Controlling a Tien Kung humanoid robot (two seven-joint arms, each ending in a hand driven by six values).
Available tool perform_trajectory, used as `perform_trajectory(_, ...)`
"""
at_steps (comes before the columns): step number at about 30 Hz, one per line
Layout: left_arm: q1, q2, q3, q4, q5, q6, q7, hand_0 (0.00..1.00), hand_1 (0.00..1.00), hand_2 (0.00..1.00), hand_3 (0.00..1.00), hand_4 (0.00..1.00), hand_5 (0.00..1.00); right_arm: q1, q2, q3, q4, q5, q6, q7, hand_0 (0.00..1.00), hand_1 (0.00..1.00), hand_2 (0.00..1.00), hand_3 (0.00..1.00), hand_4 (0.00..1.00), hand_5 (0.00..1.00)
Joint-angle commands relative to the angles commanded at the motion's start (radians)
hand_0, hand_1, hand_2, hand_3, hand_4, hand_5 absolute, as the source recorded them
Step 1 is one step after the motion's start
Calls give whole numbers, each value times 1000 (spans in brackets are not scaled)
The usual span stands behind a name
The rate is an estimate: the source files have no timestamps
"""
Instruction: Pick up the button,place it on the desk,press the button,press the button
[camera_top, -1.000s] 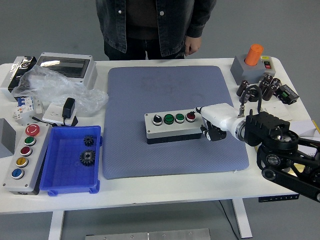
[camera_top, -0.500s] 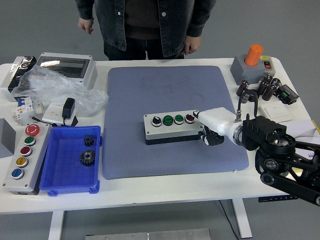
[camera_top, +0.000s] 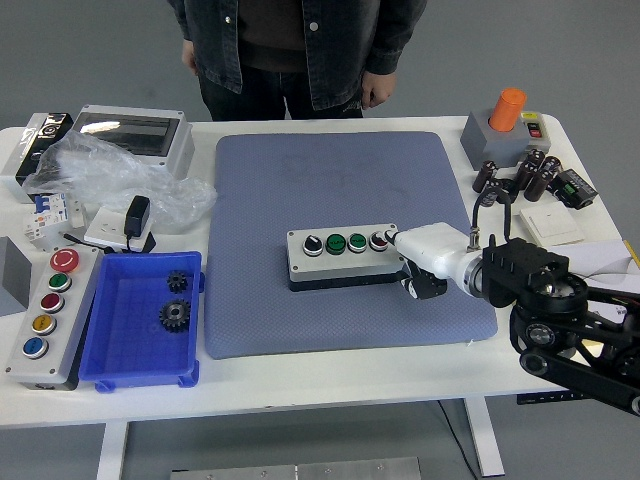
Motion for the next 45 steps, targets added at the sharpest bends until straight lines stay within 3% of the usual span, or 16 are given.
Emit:
perform_trajectory(9,0,0,8,0,-5,-1,1,695,737,670,667,669,450,-18,-30,125,32,18,-47,43,331,324,245,841,422,2)
perform_trajectory(10,0,0,9,0,-5,-1,1,695,737,671,668,670,451,-23,-33,140,34,21,-49,47,296,326,278,834,460,53)
perform_trajectory(15,2,-1,15,1,-9,-2,2,695,737,671,668,670,451,-90,-40,243,36,48,-75,91,296,326,278,834,460,53)
perform_trajectory(16,2,-1,15,1,-9,-2,2,695,737,670,668,670,451,-107,-38,263,34,55,-86,107,364,422,542,862,780,287)
perform_trajectory(21,8,-4,15,1,-9,-2,3,695,737,670,668,670,451,-196,-10,382,9,118,-178,214,364,422,542,862,780,287)
perform_trajectory(22,8,-4,15,1,-9,-2,3,695,737,670,668,671,451,-206,-4,400,3,133,-193,232,549,613,657,876,961,469)
perform_trajectory(27,11,-6,11,1,-7,-3,4,695,737,670,668,671,451,-273,44,526,-54,272,-304,385,549,613,657,876,961,469)
perform_trajectory(28,12,-6,11,1,-7,-3,4,696,737,670,669,672,450,-285,53,551,-67,312,-326,422,734,753,805,922,998,584)
perform_trajectory(30,14,-6,10,1,-7,-4,5,696,737,670,669,672,450,-303,67,595,-94,390,-360,494,734,753,805,922,998,584)
perform_trajectory(39,19,-6,-2,2,-5,-6,8,695,738,671,670,677,451,-373,93,698,-152,707,-344,747,768,776,825,913,998,633)
perform_trajectory(40,20,-7,-5,2,-4,-7,8,696,738,670,672,676,449,-383,92,709,-154,748,-343,779,786,780,818,881,998,742)
perform_trajectory(45,22,-9,-12,2,0,-10,11,696,738,670,672,676,449,-403,85,742,-149,857,-345,831,786,780,818,881,998,742)
